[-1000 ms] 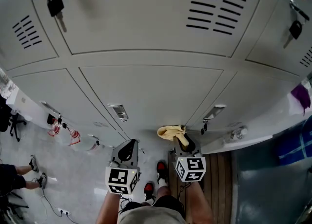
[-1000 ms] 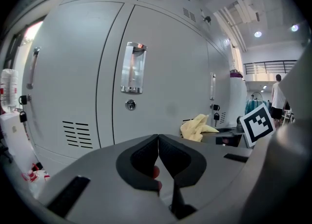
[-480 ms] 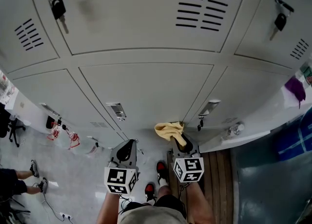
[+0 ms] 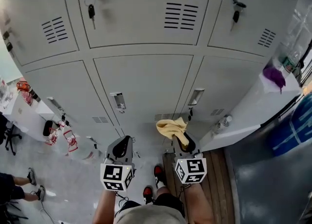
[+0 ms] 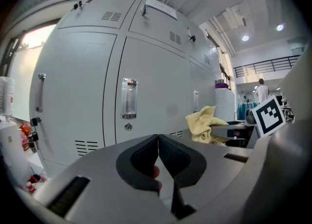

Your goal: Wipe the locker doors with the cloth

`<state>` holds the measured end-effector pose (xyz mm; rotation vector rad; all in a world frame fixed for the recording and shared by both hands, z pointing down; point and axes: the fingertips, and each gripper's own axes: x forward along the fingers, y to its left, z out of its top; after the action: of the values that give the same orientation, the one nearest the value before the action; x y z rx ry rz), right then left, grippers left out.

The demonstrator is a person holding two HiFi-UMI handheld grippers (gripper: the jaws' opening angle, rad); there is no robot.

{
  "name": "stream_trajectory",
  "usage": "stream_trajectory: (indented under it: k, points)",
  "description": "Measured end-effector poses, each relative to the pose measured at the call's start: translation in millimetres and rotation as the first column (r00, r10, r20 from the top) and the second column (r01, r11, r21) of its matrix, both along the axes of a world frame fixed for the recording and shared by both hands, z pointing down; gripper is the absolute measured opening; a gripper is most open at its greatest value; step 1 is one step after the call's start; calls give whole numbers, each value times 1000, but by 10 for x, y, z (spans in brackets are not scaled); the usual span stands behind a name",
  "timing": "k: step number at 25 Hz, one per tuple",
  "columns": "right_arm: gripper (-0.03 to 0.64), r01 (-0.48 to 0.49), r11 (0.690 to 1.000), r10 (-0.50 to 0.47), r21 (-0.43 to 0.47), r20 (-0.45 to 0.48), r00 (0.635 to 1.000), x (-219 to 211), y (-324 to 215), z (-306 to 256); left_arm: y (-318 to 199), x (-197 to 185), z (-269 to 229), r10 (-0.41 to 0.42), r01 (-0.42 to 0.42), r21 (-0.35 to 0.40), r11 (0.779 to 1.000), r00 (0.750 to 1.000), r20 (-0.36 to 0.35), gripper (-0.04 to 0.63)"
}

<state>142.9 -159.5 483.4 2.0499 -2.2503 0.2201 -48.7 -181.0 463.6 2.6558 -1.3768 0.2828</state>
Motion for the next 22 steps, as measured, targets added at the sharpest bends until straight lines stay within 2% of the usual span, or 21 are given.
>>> stream_trajectory:
  k: [9, 15, 22]
  points:
    - [133, -24, 995, 28, 100, -44, 999, 79, 549, -543, 356, 37, -327, 28, -26, 68, 997, 999, -24, 23]
    - [133, -34, 990, 40, 134, -41, 998, 160, 927, -644, 707, 123, -455, 44, -42, 99, 994, 999, -24, 23]
    - [133, -30, 990, 32, 141, -10, 999, 274, 1500, -645, 1298, 131, -524, 5, -4, 110, 994, 1000, -14, 23]
